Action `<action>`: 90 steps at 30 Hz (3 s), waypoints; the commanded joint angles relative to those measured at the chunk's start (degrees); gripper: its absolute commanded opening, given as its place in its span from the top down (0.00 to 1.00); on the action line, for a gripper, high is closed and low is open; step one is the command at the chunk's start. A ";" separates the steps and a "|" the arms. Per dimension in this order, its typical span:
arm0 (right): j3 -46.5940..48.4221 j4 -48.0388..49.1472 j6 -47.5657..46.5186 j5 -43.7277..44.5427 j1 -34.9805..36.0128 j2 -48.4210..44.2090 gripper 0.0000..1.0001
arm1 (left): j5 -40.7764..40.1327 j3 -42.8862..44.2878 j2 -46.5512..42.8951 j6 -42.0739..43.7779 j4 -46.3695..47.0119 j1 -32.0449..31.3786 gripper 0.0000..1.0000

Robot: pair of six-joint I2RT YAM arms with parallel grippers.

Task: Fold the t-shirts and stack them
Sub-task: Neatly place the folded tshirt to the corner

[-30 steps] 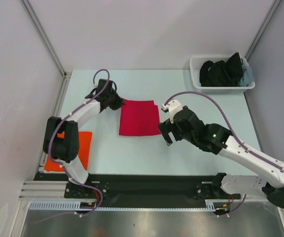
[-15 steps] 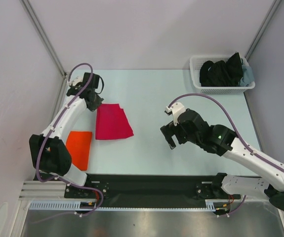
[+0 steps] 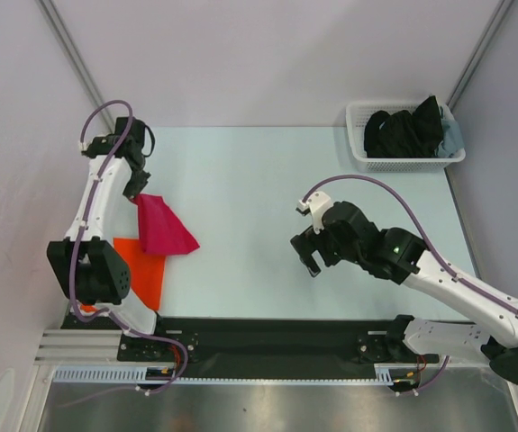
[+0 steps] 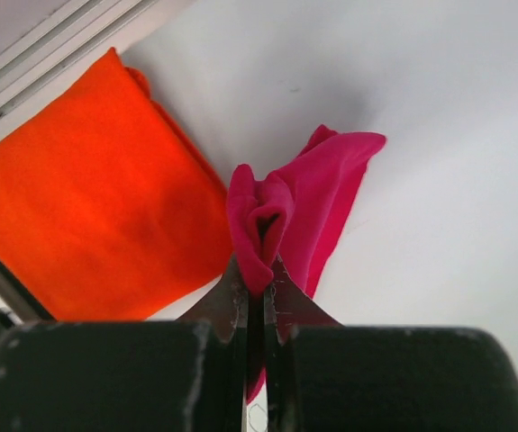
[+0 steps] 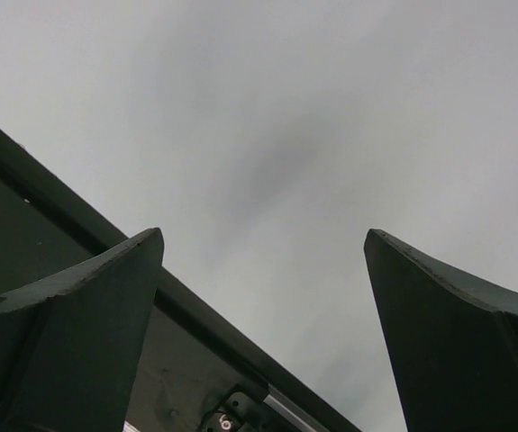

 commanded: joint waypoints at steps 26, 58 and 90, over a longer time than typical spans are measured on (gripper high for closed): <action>-1.53 2.30 0.60 -2.37 -0.85 -0.11 0.00 | 0.14 8.90 -0.17 1.32 -8.08 12.30 1.00; -4.34 5.03 2.36 -4.04 -1.02 1.47 0.00 | -2.49 0.47 -7.56 7.82 -5.72 16.87 1.00; -6.10 6.26 1.83 -4.83 -1.11 2.44 0.00 | -2.41 -11.04 -14.76 11.42 -3.16 20.12 1.00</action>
